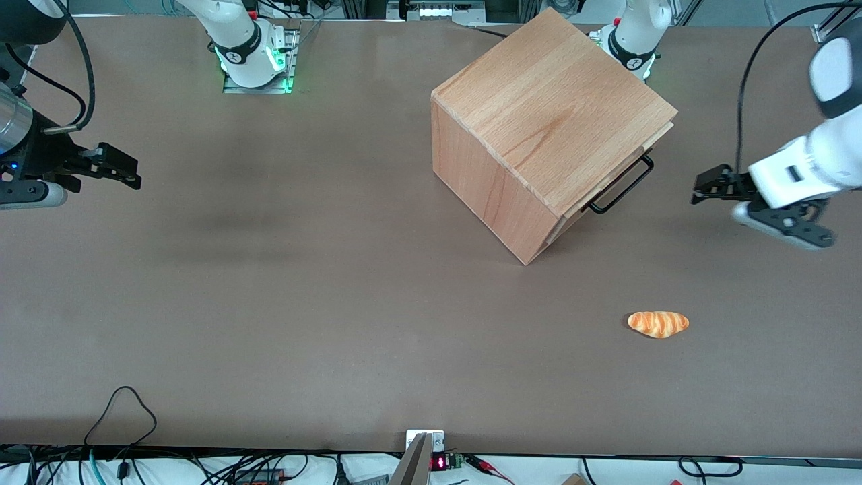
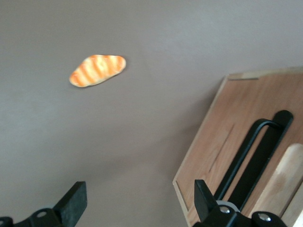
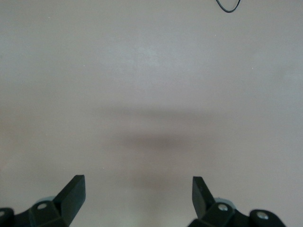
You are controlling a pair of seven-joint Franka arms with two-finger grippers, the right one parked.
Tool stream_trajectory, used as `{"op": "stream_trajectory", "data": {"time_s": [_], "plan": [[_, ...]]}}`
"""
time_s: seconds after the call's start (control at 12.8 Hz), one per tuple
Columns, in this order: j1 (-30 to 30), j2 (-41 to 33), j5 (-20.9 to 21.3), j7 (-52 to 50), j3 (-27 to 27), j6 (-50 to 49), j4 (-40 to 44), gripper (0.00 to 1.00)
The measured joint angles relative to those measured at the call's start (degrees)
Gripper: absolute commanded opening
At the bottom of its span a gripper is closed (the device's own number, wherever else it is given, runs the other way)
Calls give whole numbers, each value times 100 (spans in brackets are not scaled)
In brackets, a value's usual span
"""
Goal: Open top drawer with left arm
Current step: 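Move the left gripper toward the black wire handle of the wooden cabinet drawer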
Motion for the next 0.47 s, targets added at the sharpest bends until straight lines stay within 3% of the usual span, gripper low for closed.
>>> {"op": "stream_trajectory", "data": {"time_s": [0.31, 0.47], "plan": [[-16, 5, -30, 34, -420, 104, -279, 100], [-16, 6, -342, 171, -435, 153, -455, 100]]}}
